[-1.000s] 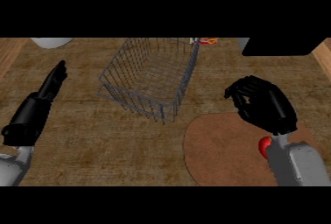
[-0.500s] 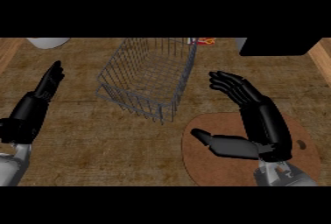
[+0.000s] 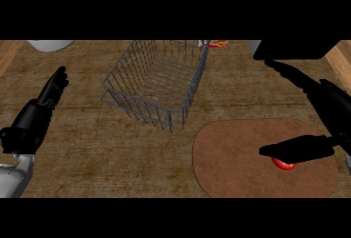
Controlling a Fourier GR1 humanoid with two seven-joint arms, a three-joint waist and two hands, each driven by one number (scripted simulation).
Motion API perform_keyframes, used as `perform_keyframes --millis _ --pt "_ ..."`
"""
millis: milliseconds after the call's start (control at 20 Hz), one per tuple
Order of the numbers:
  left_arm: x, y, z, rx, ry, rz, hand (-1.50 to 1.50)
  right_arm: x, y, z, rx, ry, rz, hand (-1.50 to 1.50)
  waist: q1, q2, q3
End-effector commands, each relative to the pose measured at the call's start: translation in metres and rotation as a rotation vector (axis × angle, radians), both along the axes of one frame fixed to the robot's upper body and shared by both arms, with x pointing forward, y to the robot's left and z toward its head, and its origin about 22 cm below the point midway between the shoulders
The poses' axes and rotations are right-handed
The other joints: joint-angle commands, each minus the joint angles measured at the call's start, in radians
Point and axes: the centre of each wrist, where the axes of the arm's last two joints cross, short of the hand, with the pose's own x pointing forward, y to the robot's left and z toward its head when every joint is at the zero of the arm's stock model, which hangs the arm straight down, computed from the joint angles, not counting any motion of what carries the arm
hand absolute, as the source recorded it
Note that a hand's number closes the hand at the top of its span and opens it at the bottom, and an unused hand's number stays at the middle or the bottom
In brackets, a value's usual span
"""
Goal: Pick the tomato from the cutting board and place it in the basket
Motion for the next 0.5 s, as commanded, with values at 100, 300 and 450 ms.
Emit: perform_keyframes --millis 100,300,450 --pt "0.000 -0.007 -0.003 -0.007 -0.010 -0.017 0.00 0.006 -0.024 0.051 -0.358 0.240 0.118 -1.50 0.024 0.012 0.003" --pt "0.003 0.001 -0.005 0.010 -0.012 -0.019 0.00 0.008 -0.029 0.079 -0.424 0.370 0.176 -1.50 0.020 0.012 0.005" --pt "-0.006 -0.002 -0.010 -0.029 -0.001 -0.032 0.00 0.013 -0.043 0.077 -0.441 0.451 0.186 -1.50 0.026 0.011 0.007"
